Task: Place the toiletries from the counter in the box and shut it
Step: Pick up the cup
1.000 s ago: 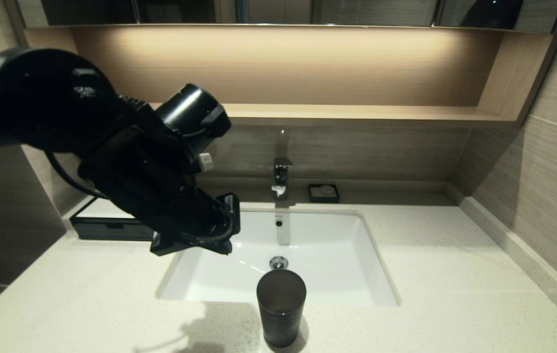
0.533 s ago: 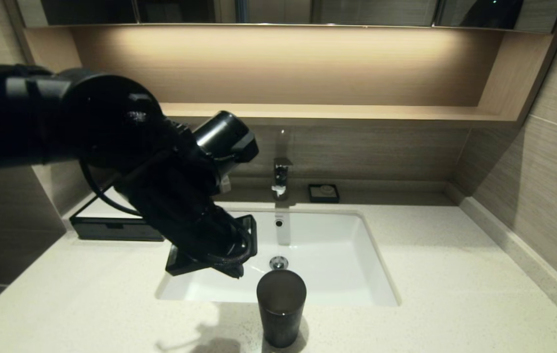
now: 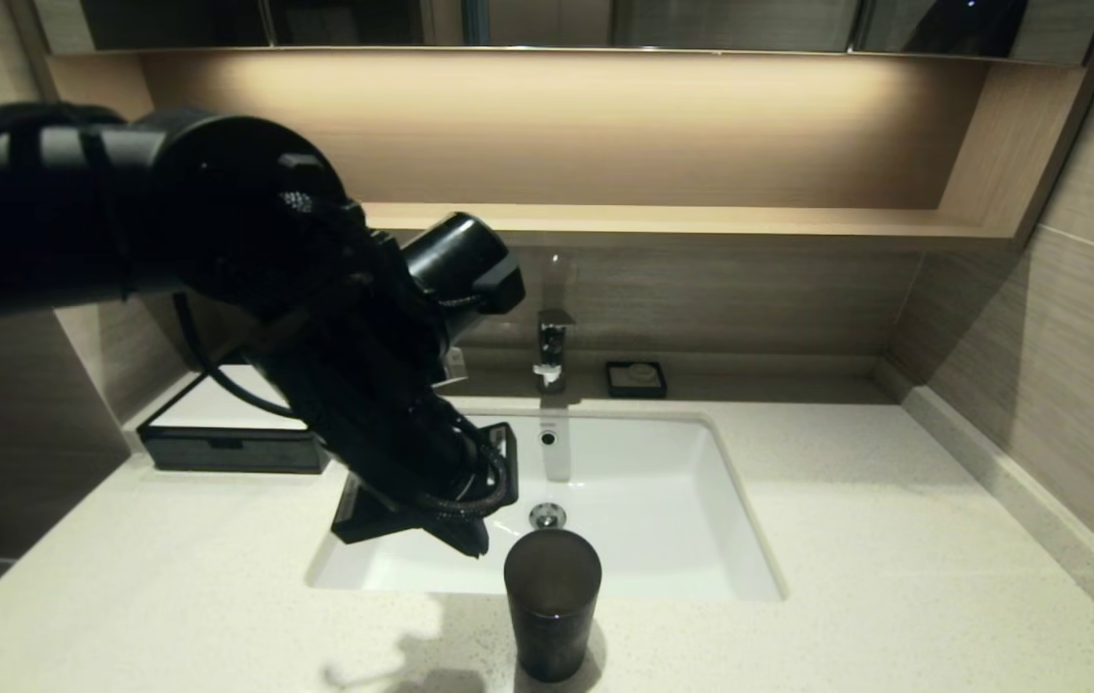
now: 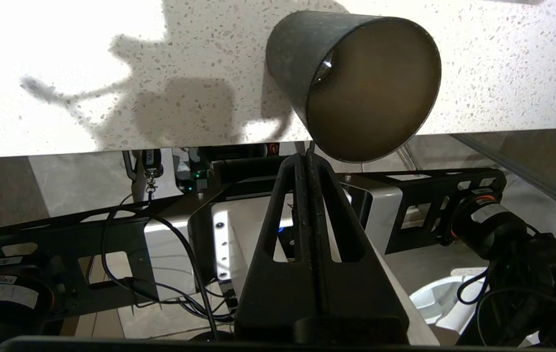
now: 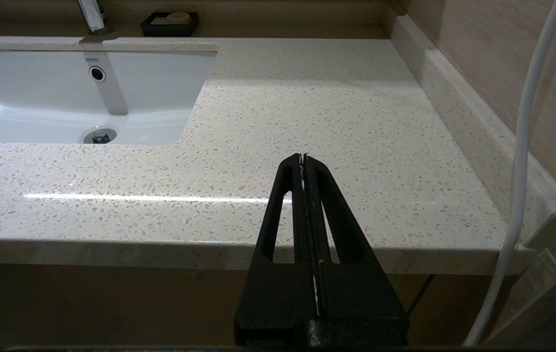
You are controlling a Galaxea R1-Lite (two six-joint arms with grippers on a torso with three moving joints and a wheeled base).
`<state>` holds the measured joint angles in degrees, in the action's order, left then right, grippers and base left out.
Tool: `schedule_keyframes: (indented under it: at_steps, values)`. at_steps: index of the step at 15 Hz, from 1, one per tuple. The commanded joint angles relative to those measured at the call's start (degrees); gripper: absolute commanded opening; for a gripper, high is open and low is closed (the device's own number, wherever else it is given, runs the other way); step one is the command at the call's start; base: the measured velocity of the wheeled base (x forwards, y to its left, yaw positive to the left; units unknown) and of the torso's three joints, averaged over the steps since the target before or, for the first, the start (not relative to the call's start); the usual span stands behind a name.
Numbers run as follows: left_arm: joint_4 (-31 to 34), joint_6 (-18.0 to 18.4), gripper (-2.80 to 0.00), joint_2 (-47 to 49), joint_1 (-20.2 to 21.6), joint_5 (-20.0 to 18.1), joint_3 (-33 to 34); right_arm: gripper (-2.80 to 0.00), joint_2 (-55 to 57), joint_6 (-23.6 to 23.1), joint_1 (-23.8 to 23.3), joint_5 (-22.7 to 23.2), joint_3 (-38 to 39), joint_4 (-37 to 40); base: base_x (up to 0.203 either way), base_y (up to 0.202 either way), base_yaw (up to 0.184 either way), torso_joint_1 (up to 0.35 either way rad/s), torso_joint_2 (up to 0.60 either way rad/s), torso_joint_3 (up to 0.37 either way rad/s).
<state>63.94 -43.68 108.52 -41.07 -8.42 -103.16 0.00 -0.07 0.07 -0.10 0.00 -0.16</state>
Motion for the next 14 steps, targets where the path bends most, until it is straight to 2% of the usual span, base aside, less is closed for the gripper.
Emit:
schedule_keyframes:
  at_steps: [1, 2, 5, 14]
  values:
    - [0.37, -0.27, -2.14, 1.32, -0.15, -0.10, -0.37, -2.80, 0.00, -0.02, 0.01, 0.01, 0.08, -0.02, 0.000, 0.000, 0.000, 0.000, 0.00, 0.000]
    - [0.31, -0.30, 0.00, 1.63, -0.36, -0.22, -0.37, -2.80, 0.00, -0.02, 0.01, 0.01, 0.09, -0.02, 0.000, 0.000, 0.000, 0.000, 0.00, 0.000]
    - [0.31, -2.19, 0.00, 2.04, -1.47, -0.36, -0.46, -2.80, 0.00, -0.02, 0.01, 0.01, 0.09, -0.02, 0.000, 0.000, 0.000, 0.000, 0.00, 0.000]
    - [1.49, -2.11, 0.00, 4.24, -1.62, 0.34, 0.07, -2.80, 0.00, -0.02, 0.01, 0.01, 0.06, -0.02, 0.000, 0.000, 0.000, 0.000, 0.00, 0.000]
